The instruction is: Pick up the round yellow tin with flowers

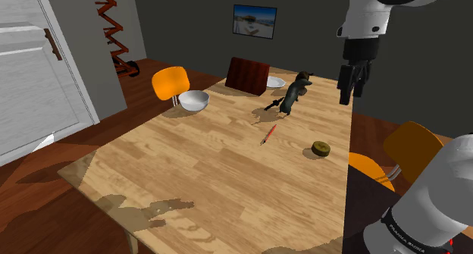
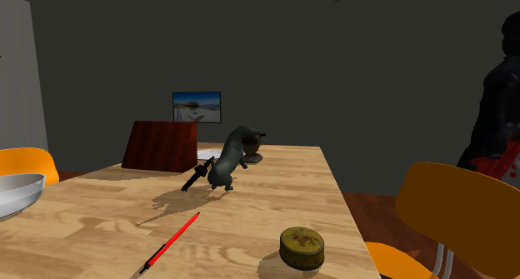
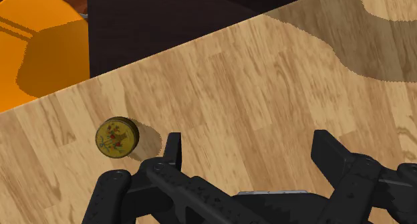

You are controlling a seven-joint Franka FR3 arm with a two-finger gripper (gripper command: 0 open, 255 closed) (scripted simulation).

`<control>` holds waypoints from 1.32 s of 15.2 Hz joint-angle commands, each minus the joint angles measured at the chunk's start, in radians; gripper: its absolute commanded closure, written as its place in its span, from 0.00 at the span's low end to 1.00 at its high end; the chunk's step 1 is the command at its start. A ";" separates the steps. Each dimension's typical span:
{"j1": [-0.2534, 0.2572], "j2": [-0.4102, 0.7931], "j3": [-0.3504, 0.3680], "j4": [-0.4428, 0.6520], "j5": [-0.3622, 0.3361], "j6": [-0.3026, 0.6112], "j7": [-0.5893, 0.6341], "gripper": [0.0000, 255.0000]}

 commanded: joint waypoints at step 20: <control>-0.059 0.373 -0.215 -0.274 -0.351 0.649 -0.394 0.00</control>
